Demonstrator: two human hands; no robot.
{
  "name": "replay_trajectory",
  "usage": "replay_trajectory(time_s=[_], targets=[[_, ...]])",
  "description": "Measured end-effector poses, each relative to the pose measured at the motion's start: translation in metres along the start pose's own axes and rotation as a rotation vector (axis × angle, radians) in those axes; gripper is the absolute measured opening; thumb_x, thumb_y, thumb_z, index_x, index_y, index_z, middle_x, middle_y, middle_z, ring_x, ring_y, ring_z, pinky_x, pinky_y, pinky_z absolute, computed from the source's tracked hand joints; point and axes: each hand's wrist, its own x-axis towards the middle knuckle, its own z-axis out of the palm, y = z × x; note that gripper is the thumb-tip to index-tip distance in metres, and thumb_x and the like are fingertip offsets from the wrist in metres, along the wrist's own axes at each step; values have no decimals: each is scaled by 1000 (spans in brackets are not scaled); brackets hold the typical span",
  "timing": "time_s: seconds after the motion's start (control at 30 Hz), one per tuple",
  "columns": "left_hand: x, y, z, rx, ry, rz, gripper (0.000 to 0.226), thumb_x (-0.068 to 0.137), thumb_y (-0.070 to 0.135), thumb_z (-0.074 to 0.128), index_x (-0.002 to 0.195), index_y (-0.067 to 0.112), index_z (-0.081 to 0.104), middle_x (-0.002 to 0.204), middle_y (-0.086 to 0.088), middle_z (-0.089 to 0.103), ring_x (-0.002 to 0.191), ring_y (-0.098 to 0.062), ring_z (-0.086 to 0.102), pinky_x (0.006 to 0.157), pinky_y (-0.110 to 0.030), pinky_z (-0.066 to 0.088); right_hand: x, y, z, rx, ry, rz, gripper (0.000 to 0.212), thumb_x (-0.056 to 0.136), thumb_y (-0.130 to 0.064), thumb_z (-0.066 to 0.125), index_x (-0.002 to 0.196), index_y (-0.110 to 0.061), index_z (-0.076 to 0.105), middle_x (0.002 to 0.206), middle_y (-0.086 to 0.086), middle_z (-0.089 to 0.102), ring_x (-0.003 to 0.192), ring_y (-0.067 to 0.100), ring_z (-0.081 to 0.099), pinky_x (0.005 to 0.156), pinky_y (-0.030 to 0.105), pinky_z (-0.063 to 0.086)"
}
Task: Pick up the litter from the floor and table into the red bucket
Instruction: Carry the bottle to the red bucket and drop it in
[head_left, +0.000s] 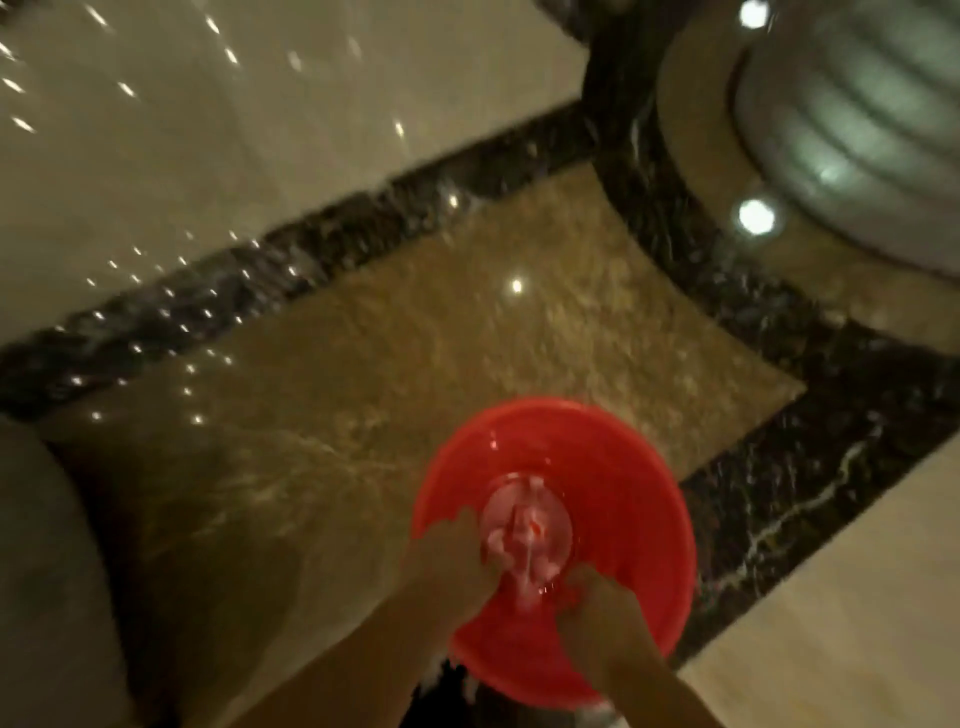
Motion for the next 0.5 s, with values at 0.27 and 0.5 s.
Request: replay_trajectory(time_s=[0.27,0.5], targets=[[-269,-8,-130,-37,364,-76,49,91,46,48,133,22,42,135,-10,51,121,-30,51,99,-40,43,-215,-95,-114,-232,368,-437,33,90,-28,50,121,-17,53,122,9,59,112,30,57,92,40,47],[-537,-38,-147,-100,617,-113,34,83,54,49,103,26,53,101,-1,61,85,-20,57,68,-36,44,-455,-151,-154,-395,467,-703,20,90,-29,52,101,-13,56,99,12,62,88,30,59,66,34,42]])
